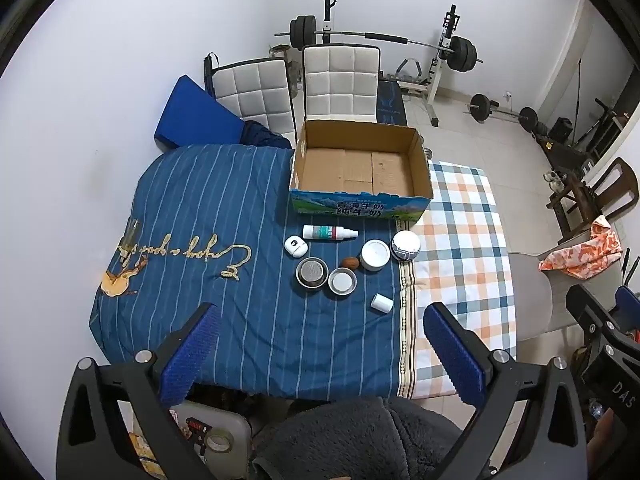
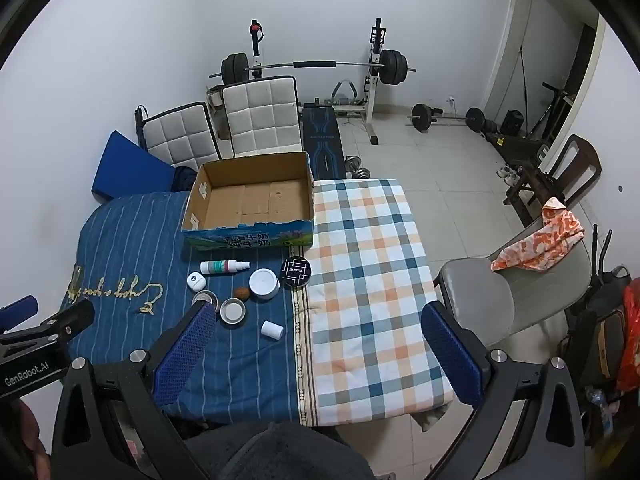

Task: Organize rigid objects

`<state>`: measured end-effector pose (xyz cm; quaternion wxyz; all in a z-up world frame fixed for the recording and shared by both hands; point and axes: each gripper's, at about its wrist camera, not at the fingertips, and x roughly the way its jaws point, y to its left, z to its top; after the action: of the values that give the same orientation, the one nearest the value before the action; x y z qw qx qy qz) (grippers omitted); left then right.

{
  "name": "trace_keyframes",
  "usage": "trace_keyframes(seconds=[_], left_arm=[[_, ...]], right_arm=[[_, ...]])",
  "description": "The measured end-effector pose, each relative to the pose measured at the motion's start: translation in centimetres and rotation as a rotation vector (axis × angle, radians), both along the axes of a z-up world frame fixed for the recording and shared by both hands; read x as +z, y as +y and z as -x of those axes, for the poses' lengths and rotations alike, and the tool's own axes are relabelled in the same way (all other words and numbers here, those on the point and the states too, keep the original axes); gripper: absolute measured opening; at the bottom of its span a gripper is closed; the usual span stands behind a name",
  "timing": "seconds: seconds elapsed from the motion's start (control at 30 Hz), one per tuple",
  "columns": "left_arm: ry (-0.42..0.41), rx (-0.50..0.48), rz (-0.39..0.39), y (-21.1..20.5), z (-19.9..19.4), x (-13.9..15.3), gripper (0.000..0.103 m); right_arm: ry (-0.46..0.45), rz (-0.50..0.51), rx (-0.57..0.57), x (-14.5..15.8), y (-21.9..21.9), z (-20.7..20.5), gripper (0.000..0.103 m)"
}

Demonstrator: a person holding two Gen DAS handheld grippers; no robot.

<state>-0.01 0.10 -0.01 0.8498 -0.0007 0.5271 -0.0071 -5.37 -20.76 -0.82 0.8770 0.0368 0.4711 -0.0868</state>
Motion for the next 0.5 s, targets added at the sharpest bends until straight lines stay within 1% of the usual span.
trace_keyframes(seconds=[0.27, 0.3, 0.5], left_arm=[[0.0, -0.002, 0.007, 0.88, 0.25, 0.35, 0.103], [0.01, 0.003, -0.005, 0.45, -0.12, 0.14, 0.103], [0.011, 0.001, 0.0, 0.39, -0.01, 0.08, 0.103]], right_arm=[[0.004, -0.01, 0.011, 0.17, 0.33, 0.18, 0.103], [0.008, -0.008, 0.0, -0.57, -0.01, -0.33, 0.103], [0.017, -0.007, 0.002, -0.73, -0.2, -0.14, 0.103]])
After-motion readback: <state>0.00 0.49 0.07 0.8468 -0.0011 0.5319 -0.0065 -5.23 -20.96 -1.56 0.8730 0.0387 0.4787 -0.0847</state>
